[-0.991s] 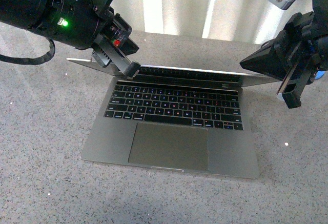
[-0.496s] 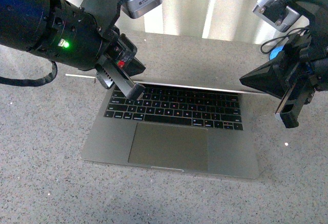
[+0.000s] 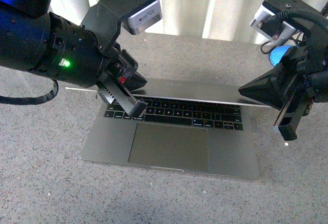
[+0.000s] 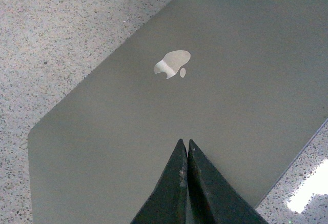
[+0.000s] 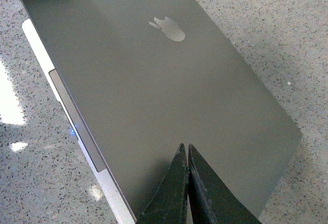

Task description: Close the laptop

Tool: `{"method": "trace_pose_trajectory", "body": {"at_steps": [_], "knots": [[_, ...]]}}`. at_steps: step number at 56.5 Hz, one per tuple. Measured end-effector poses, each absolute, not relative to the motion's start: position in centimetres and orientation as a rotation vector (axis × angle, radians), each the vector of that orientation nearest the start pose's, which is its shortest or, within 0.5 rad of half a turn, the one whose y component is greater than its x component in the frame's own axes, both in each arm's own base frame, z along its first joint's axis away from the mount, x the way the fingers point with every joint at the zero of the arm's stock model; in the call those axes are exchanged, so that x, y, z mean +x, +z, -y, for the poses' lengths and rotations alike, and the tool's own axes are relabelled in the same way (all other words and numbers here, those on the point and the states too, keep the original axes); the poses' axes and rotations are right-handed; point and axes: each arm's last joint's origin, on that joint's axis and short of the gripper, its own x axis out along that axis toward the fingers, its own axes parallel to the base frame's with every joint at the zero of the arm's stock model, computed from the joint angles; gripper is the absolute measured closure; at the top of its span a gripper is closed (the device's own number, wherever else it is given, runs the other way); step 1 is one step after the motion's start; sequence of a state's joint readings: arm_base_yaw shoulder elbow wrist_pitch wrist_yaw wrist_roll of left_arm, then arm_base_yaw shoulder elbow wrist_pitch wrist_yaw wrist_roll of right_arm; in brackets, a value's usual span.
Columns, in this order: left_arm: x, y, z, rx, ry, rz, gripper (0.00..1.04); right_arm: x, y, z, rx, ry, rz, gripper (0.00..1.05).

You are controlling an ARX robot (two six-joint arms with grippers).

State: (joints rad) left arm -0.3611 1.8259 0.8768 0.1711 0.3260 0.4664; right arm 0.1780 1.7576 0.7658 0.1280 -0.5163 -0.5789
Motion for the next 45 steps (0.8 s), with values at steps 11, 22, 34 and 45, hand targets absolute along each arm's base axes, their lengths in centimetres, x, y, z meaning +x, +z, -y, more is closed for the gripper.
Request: {"method": "trace_pose_trajectory", "body": {"at_steps": [11,22,34,45], "knots": [[31.7,12.5,13.1,0.430,-0.828,-0.629,1.01,30.4,11.6,-6.9,-0.372,0.876,-0.662,1.04],[31.3,12.1,13.1,0.413,-0.834,-0.634,1.01,30.2,11.1,-6.9,-0.377,0.881,-0.670,1.04],[30.8,11.5,13.0,0.394,-0.834,-0.636,1.01,30.2,10.8,-6.8,-0.385,0.882,-0.676,1.04],[30.4,10.9,12.8,0.373,-0.831,-0.648,1.01,30.0,10.6,-6.8,-0.385,0.884,-0.685,1.04]]}}
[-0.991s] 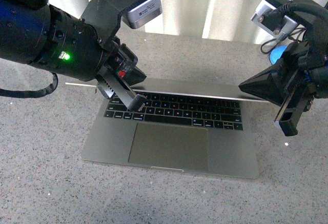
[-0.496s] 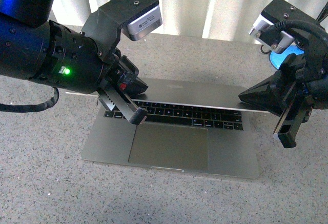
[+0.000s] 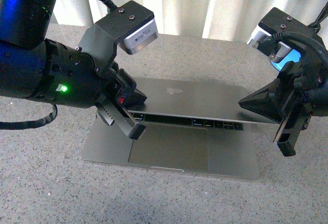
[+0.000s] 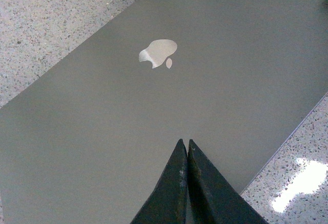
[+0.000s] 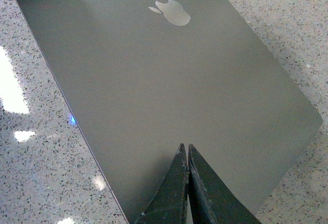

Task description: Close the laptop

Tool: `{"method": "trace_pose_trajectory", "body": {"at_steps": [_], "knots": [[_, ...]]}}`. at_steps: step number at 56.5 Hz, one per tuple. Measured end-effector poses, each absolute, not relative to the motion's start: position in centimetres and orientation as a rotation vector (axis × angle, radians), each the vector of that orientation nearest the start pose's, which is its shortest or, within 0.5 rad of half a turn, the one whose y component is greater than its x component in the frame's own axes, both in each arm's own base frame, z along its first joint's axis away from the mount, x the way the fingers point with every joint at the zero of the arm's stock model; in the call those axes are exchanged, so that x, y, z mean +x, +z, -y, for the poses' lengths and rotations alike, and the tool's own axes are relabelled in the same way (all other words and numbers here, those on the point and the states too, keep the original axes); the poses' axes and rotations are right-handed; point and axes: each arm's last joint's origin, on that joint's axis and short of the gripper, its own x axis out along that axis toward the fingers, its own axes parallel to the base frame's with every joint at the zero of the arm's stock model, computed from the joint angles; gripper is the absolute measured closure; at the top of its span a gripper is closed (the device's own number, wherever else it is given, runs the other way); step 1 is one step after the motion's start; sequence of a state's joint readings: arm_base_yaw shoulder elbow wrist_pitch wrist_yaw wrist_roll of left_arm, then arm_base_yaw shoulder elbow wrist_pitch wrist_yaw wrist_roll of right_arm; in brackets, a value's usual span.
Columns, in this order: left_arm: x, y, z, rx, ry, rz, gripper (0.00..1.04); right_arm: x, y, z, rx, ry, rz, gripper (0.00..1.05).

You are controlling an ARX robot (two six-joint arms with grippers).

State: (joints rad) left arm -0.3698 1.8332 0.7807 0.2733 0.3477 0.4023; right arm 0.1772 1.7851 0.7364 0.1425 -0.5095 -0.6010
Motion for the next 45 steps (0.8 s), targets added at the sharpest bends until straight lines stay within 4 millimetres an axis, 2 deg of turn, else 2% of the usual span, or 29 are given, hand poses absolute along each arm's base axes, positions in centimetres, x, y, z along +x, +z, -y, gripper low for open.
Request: {"method": "trace_pose_trajectory", "body": {"at_steps": [24,45], "knots": [[29.7,8.9,12.8,0.332,-0.839,-0.680,1.01,29.3,9.8,-6.5,-0.375,0.884,-0.719,1.04],[29.7,8.8,12.8,0.325,-0.842,-0.683,1.01,28.9,8.9,-6.1,-0.356,0.884,-0.747,1.04]]}}
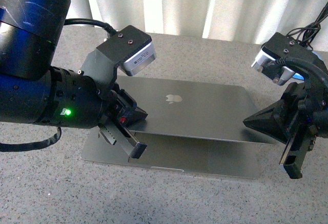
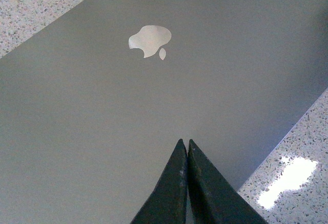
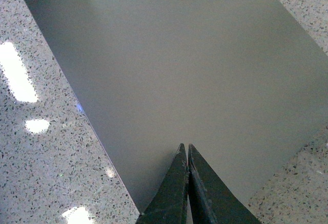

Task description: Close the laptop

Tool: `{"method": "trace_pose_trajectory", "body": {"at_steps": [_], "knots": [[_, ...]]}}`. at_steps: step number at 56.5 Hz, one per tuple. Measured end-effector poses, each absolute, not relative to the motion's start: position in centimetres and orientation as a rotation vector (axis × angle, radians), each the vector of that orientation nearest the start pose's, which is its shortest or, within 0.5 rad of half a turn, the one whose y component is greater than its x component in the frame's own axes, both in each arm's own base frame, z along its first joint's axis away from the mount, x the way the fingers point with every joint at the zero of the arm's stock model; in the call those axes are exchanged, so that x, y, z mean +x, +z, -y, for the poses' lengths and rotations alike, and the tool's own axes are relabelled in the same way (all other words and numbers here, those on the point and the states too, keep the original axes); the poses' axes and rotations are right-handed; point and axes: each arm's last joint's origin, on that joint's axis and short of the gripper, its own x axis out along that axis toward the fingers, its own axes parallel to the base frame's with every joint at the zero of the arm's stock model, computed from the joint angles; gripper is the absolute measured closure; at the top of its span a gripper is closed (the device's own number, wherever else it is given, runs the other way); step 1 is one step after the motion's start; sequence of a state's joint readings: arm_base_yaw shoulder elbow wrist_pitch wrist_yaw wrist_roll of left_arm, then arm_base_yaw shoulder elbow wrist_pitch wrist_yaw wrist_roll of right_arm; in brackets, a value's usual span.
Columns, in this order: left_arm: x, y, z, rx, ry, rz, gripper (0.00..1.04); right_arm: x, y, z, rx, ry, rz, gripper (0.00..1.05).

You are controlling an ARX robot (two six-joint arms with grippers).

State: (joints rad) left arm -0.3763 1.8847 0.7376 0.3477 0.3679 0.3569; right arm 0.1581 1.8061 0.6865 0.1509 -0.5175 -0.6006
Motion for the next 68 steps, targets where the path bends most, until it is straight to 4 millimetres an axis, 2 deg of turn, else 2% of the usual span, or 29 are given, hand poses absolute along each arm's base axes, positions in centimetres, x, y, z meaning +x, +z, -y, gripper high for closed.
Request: {"method": "trace_pose_trajectory", "body": {"at_steps": [36,68], "knots": [[29.5,8.2,12.9,0.291,-0.862,-0.696,1.01,28.5,8.3,-5.9,-0.329,0.897,-0.768,1.04],[29.0,7.0,12.7,0.274,-0.873,-0.731,1.01,28.2,6.8,-5.3,-0.301,0.891,-0.802,1.04]]}}
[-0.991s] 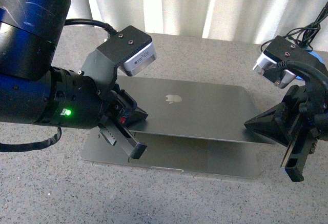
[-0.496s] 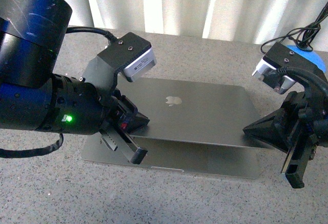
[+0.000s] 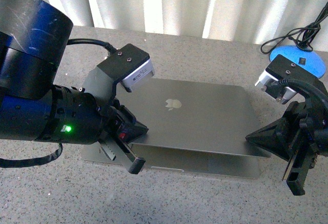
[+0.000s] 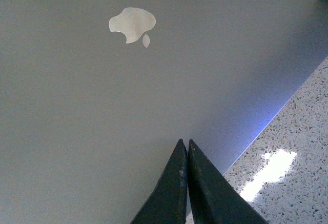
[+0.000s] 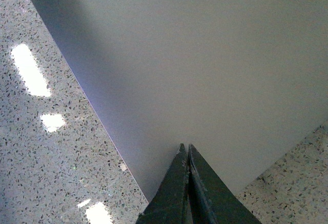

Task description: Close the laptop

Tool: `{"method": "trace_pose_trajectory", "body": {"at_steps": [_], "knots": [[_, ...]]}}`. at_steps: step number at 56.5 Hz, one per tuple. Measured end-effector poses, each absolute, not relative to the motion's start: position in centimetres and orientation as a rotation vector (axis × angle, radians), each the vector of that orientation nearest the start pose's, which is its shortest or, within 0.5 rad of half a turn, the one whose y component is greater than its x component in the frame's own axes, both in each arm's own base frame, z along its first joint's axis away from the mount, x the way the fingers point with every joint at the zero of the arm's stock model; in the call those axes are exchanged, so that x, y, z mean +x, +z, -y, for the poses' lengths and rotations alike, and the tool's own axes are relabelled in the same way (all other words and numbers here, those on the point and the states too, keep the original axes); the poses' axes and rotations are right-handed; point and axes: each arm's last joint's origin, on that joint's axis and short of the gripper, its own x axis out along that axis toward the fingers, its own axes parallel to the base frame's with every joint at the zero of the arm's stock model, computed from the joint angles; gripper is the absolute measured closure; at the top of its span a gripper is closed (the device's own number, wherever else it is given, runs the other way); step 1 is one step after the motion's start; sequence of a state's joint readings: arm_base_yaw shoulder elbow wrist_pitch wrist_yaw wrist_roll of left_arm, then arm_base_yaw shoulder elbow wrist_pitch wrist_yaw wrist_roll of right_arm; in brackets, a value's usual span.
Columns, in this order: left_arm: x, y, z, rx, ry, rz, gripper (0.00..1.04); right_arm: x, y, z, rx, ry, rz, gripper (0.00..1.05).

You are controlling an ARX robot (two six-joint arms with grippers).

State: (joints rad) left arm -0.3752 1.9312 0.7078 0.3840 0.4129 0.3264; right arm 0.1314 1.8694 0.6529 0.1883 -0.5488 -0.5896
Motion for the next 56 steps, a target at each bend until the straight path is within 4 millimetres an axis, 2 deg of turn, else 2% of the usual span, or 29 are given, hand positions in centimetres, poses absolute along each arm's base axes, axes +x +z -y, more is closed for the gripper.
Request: {"method": "trace_pose_trajectory", "body": {"at_steps": [36,56], "knots": [[29.2,5.2,12.3,0.238,-0.880,-0.770,1.01,28.1,5.9,-5.2,-0.291,0.893,-0.828,1.04],[29.6,5.0,12.1,0.233,-0.873,-0.768,1.01,28.0,5.1,-5.0,-0.277,0.890,-0.860,1.04]]}}
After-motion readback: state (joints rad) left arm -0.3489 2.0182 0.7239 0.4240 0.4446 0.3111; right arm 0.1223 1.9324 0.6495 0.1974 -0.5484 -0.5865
